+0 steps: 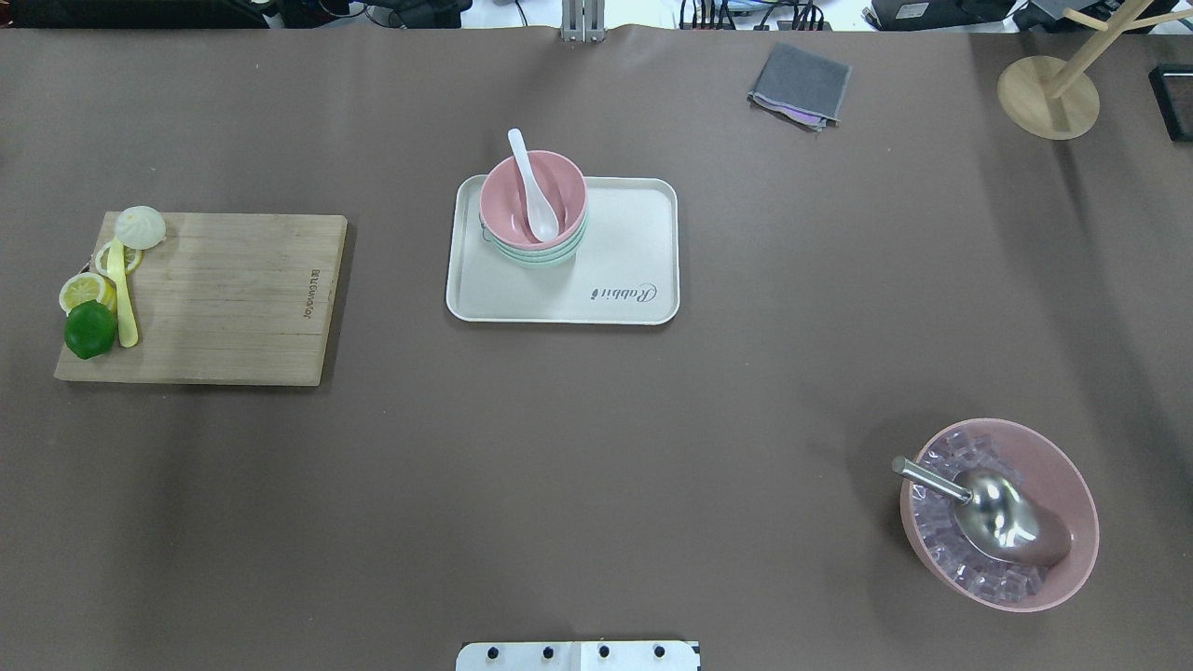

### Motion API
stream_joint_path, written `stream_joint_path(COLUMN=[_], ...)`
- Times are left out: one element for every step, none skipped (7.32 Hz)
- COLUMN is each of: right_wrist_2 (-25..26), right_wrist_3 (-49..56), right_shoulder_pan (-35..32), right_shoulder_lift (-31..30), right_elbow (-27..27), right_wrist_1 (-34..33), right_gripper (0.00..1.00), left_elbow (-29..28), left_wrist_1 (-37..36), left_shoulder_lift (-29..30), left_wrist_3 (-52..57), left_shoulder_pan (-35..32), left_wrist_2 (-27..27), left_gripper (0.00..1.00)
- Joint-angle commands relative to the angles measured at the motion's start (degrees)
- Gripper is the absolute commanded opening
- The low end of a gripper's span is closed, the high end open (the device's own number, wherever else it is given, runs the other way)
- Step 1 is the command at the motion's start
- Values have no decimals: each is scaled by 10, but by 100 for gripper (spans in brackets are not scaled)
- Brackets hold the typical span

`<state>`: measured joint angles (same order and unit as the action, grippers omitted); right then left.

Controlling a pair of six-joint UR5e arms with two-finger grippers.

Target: Stack pink bowl on green and place spoon

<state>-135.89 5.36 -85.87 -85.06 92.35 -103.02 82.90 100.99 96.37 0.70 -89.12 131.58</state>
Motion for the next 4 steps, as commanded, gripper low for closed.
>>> stream_joint_path(right_wrist_2=[1, 1, 1, 0], right_wrist_3=[0, 0, 0, -1], right_shoulder_pan=[0, 0, 0, 0], right_shoulder_lift=[2, 2, 3, 3], right_elbow=[-1, -1, 0, 1], right_wrist_1=[0, 0, 0, 0], right_gripper=[100, 100, 100, 100], left_elbow=[0, 1, 4, 13], left_wrist_1=[0, -1, -27, -84], left_shoulder_lift=[0, 0, 2, 7], left_wrist_3=[0, 0, -1, 0], left_shoulder_pan=[0, 0, 0, 0], left_wrist_2=[0, 0, 2, 12], left_gripper=[98, 98, 98, 98])
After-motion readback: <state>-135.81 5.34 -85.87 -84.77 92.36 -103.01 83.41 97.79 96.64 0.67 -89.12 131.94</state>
